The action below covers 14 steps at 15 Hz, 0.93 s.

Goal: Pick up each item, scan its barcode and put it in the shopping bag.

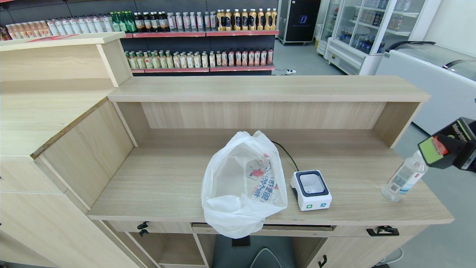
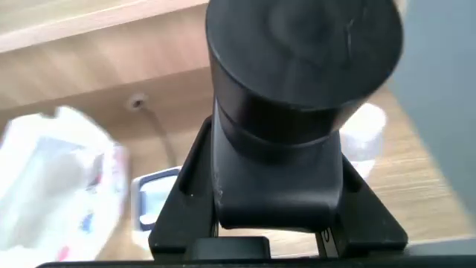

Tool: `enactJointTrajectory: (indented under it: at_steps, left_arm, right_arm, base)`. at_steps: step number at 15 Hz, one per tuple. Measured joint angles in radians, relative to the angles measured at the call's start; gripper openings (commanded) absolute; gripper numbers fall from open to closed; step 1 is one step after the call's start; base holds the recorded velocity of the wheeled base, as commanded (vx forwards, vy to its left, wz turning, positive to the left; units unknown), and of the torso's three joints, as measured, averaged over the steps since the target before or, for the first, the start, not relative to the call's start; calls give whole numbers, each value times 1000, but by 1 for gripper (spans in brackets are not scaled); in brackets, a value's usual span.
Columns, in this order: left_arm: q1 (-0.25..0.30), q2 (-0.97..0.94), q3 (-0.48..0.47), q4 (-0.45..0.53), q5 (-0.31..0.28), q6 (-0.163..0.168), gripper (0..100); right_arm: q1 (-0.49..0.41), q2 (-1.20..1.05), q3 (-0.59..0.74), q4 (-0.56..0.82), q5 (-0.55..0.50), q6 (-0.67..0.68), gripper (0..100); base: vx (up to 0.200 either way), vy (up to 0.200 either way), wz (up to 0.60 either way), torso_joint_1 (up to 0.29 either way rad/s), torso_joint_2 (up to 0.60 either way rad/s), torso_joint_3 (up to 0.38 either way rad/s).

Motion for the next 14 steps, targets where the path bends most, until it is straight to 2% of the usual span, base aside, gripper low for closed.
enactJointTrajectory:
  at_steps: [1, 2, 3, 4, 6, 7, 11, 14]
  left_arm:
    - [0, 0, 0, 0, 0, 0, 0]
    - [0, 0, 0, 0, 0, 0, 0]
    - [0, 0, 0, 0, 0, 0, 0]
    - [0, 0, 0, 0, 0, 0, 0]
    - [-1, 0, 0, 0, 0, 0, 0]
    - [-1, 0, 0, 0, 0, 0, 0]
    - [0, 0, 0, 0, 0, 0, 0]
    - [-1, 0, 0, 0, 0, 0, 0]
  right_arm:
    - [40, 10, -3, 11, -1, 19, 0]
    - [60, 17, 8, 22, -13, -24, 0]
    - [70, 18, 21, 31, -61, -151, 0]
    - [70, 16, 30, 41, -148, -252, 0]
    - [64, 10, 42, 62, -387, -365, 0]
    - [69, 6, 48, 71, -410, -383, 0]
    - [96, -2, 53, 72, -403, -386, 0]
    - [128, -5, 44, 71, -300, -386, 0]
  base:
    - [0, 0, 0, 0, 0, 0]
    - [0, 0, 0, 0, 0, 0]
    - [0, 0, 0, 0, 0, 0]
    - [0, 0, 0, 0, 0, 0]
    - [0, 0, 0, 0, 0, 0]
    - [0, 0, 0, 0, 0, 0]
    - [0, 0, 0, 0, 0, 0]
    - [0, 0, 600, 2, 2, 2]
